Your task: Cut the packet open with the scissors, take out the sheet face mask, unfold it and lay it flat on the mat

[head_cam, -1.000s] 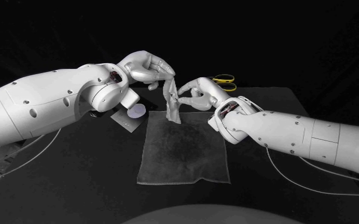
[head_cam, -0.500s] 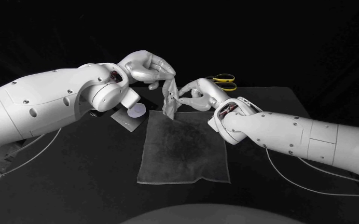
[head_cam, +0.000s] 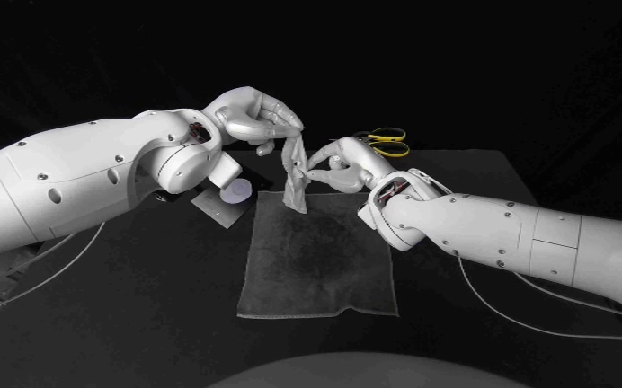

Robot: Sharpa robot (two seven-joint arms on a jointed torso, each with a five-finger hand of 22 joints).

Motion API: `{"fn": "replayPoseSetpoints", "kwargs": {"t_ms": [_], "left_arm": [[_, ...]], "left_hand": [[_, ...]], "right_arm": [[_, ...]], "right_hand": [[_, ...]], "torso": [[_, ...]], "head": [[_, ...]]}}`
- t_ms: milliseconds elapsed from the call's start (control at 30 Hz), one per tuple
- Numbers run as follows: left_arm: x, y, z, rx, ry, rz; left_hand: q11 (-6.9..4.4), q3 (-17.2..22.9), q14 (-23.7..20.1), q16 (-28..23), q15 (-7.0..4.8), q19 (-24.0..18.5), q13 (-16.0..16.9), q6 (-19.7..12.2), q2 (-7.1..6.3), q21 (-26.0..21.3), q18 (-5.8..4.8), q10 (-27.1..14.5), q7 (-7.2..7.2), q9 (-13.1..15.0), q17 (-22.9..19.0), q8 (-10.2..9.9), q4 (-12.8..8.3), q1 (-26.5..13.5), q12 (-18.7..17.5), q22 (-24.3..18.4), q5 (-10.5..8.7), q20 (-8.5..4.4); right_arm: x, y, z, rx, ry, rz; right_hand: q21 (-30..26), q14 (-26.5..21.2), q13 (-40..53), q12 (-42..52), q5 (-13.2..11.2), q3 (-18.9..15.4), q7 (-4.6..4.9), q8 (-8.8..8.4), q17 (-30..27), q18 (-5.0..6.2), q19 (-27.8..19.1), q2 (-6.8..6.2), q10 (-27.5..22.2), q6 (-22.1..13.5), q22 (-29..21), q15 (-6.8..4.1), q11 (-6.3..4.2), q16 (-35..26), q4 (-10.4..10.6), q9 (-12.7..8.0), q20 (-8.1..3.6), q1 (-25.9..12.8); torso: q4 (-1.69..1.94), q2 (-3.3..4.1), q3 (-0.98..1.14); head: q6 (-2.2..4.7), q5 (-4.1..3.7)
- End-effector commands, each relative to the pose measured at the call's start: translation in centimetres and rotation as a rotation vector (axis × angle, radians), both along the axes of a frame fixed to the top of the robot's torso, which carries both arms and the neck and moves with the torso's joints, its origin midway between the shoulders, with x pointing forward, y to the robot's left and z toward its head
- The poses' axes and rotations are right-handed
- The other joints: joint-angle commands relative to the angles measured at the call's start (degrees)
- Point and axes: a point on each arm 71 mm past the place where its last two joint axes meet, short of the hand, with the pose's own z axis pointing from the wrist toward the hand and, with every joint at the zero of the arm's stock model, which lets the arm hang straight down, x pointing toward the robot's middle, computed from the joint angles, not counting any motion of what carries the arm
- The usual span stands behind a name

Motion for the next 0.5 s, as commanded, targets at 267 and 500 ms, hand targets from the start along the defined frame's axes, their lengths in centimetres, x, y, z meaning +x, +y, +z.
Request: {"fn": "replayPoseSetpoints", "kwargs": {"t_ms": [267, 500], "left_arm": [[-0.08, -0.14, 0.17, -0.011, 0.002, -0.012], [-0.04, 0.01, 0.16, -0.01, 0.002, -0.007]], "left_hand": [[0.06, 0.21, 0.22, 0.36, 0.0, 0.37, 0.05, 0.08, 0.58, 0.25, -0.39, 0.5, 0.48, 7.38, 0.01, 0.2, -0.01, -0.01, -0.01, 0.06, 0.39, -0.01], [0.05, 0.36, 0.27, 0.33, -0.01, 0.49, 0.08, 0.08, 0.58, 0.33, -0.41, 0.56, 0.47, 7.61, 0.02, 0.18, -0.11, -0.16, -0.04, 0.14, 0.4, -0.03]], "right_arm": [[-0.05, 0.14, 0.06, 0.021, 0.001, 0.01], [-0.04, -0.1, 0.18, 0.044, -0.008, 0.002]], "right_hand": [[1.57, 2.22, 4.09, 2.25, -0.13, 0.78, -1.85, 2.84, 3.43, 0.82, 0.38, 3.47, 2.06, 3.29, 1.07, -1.18, -1.55, 1.49, 0.59, 1.51, -1.11, 1.27], [3.06, 4.85, 10.12, 5.94, -0.12, 2.03, -2.41, 5.14, 8.25, 0.74, 1.13, 4.67, 4.94, 3.15, 2.17, -1.93, -2.17, 3.09, 0.88, 3.28, -2.02, 0.92]], "torso": [[-0.03, 0.0, 0.01], [-0.04, 0.02, 0.0]], "head": [[-0.06, 0.03], [-0.07, 0.03]]}}
